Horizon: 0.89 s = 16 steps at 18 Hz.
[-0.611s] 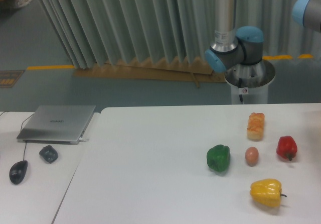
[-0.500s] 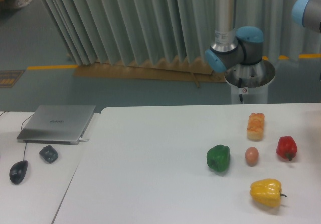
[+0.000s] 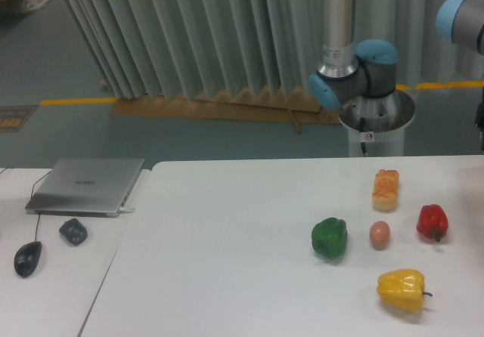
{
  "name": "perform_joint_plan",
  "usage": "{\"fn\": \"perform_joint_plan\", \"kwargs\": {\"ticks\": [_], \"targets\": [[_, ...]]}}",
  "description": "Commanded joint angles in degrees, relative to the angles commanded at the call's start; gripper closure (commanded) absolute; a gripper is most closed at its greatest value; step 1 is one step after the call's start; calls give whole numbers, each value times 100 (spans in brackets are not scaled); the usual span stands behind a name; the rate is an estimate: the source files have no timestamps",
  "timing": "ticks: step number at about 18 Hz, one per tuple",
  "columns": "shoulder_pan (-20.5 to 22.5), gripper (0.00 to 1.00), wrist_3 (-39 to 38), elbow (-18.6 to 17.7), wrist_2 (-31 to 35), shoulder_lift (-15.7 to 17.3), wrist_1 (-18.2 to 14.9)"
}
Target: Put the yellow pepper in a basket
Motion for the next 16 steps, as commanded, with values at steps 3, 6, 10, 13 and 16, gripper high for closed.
{"fn": "perform_joint_plan", "kwargs": {"ticks": [3, 6, 10, 13, 16], "targets": [[0, 0, 0, 9, 17, -9, 18], [9, 0, 9, 17, 26, -9, 18], [0, 0, -17, 17, 70, 52, 0], [-140, 0, -175, 17, 79, 79, 0], [-202, 0, -421, 17, 62, 79, 0]]}}
